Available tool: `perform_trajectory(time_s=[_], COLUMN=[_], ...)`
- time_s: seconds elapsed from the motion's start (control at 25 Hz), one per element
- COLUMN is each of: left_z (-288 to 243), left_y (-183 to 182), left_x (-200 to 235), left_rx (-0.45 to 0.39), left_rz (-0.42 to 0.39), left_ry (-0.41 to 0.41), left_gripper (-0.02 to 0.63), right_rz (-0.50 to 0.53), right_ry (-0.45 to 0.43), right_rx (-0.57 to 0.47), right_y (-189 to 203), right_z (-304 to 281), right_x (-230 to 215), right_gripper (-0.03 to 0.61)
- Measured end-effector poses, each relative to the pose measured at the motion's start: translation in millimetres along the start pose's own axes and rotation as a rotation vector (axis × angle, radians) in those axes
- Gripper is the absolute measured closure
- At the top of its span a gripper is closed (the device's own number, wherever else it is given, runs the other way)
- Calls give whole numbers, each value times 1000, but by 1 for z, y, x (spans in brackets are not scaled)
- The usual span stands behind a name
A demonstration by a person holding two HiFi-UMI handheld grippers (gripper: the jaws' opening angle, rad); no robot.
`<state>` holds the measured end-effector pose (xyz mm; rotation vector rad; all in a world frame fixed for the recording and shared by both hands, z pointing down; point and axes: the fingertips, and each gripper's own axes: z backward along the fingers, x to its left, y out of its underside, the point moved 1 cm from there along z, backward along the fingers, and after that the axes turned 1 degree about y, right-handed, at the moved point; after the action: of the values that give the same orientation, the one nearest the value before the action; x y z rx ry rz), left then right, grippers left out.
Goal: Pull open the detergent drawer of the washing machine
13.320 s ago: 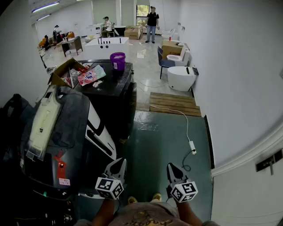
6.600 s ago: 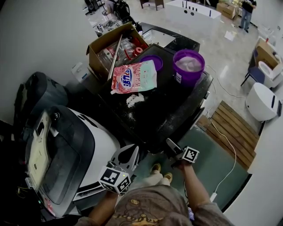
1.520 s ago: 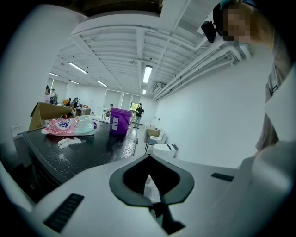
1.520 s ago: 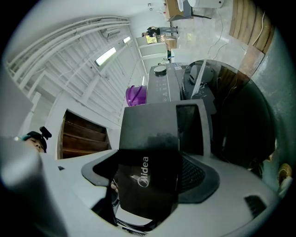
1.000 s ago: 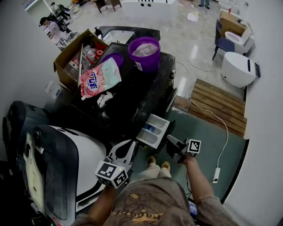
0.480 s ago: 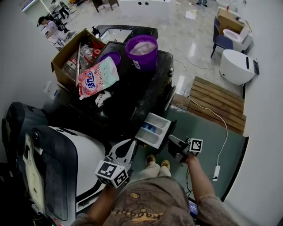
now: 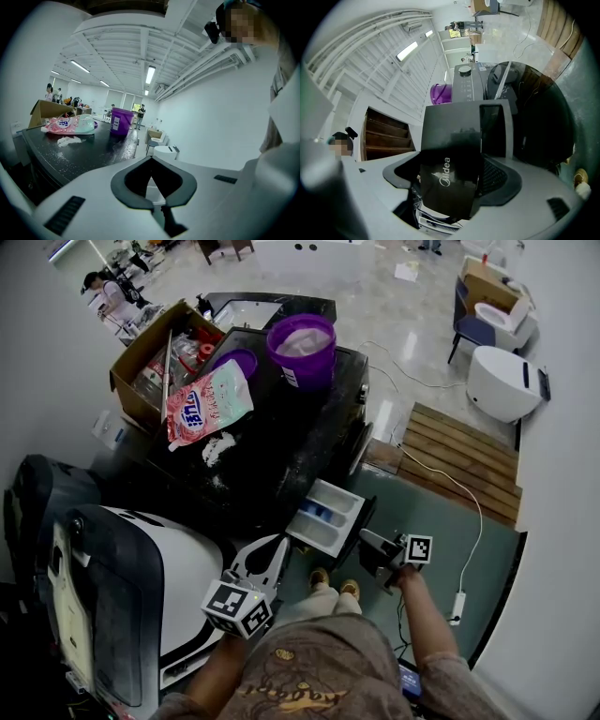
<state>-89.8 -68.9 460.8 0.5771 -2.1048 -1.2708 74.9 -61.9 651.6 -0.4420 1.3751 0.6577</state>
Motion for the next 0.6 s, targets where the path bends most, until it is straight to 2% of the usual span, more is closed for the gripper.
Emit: perform_trajectory(time_s=[0.16,0.48,0.6], left_z=[-3,-17,-27], left_y=[1,-1,-3], left_x=[0,-6,-13], left_rx=[3,-8,-14], left_rz=[-1,12,15], left_ry=[-1,28,59], left_gripper=[592,592,592], right_rz=[18,94,131], right_ry=[2,146,164], right_rx=[-13,-4,-15], right_y=[-2,-4,-16], right_z=[0,15,30], right_x=[-5,-10,2], right_gripper=[187,173,173])
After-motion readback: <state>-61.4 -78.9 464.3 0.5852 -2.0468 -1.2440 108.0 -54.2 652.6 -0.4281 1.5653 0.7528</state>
